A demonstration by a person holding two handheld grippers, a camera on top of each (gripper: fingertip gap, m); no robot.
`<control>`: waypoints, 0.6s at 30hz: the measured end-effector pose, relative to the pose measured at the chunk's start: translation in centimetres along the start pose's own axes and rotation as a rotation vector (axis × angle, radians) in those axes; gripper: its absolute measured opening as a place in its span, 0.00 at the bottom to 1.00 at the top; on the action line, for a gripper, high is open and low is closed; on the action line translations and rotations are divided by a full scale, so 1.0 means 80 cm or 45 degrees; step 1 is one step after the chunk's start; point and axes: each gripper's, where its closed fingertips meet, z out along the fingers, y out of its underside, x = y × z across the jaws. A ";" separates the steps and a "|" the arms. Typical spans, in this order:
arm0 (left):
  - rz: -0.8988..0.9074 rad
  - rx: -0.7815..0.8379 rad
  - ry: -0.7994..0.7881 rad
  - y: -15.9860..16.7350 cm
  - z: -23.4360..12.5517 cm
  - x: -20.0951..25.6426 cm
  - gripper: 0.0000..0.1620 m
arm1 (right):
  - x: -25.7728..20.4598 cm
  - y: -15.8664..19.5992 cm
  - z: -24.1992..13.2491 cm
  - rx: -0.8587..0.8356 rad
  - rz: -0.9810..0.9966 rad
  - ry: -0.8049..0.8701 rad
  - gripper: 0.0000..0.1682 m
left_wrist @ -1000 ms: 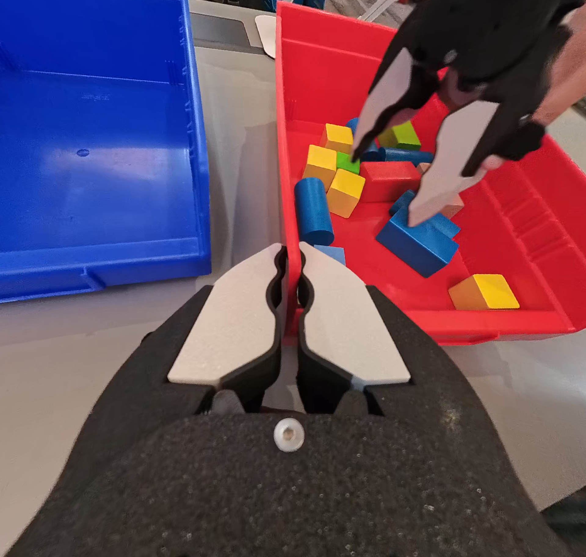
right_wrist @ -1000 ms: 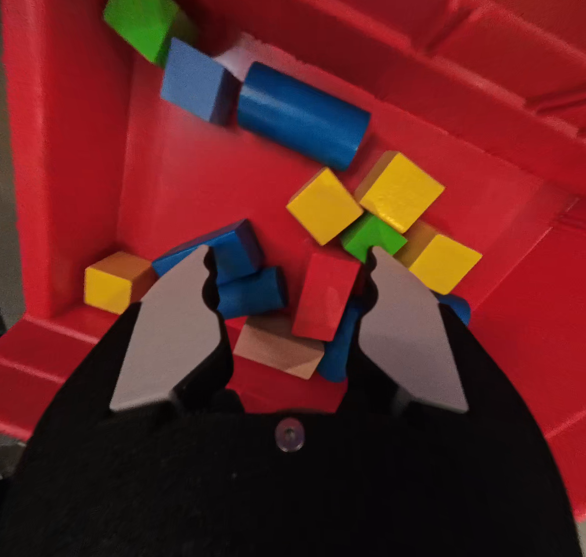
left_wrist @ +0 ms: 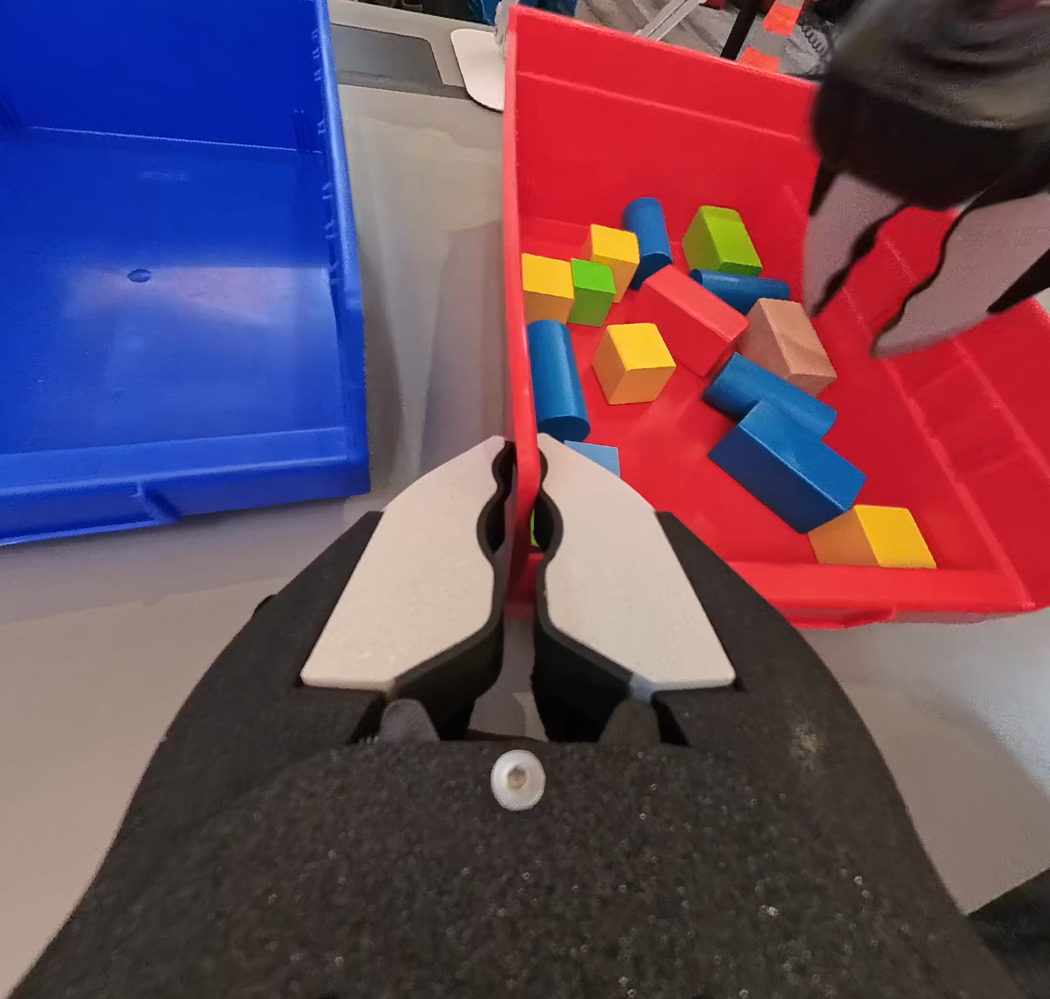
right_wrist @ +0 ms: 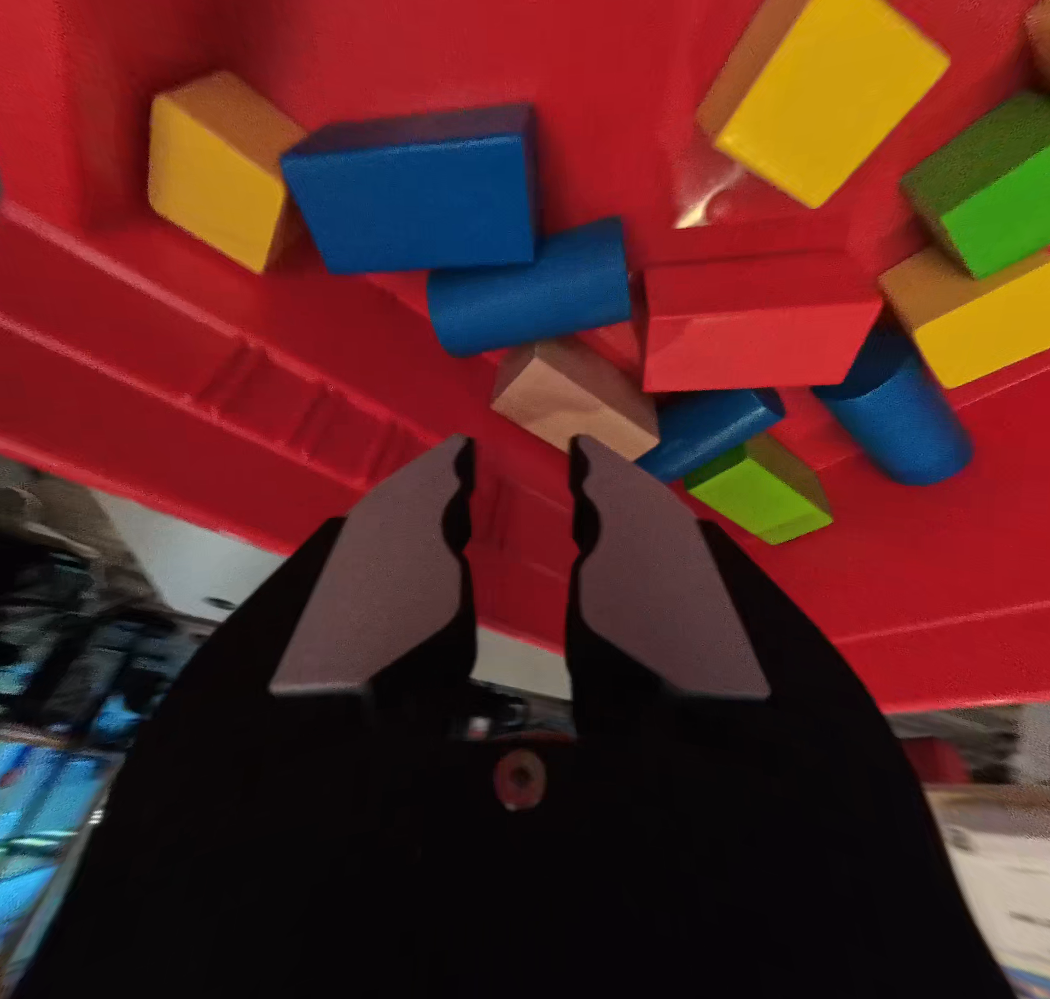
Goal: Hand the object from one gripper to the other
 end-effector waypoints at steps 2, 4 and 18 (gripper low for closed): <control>-0.014 0.000 -0.006 0.000 0.001 0.000 0.02 | -0.007 -0.006 0.014 -0.103 0.309 -0.157 0.62; -0.013 -0.003 0.001 0.001 0.000 0.003 0.02 | -0.003 -0.007 0.036 -0.257 0.327 -0.141 0.63; -0.007 -0.008 -0.007 0.002 -0.004 0.000 0.02 | 0.031 -0.030 -0.084 0.817 0.648 0.208 0.62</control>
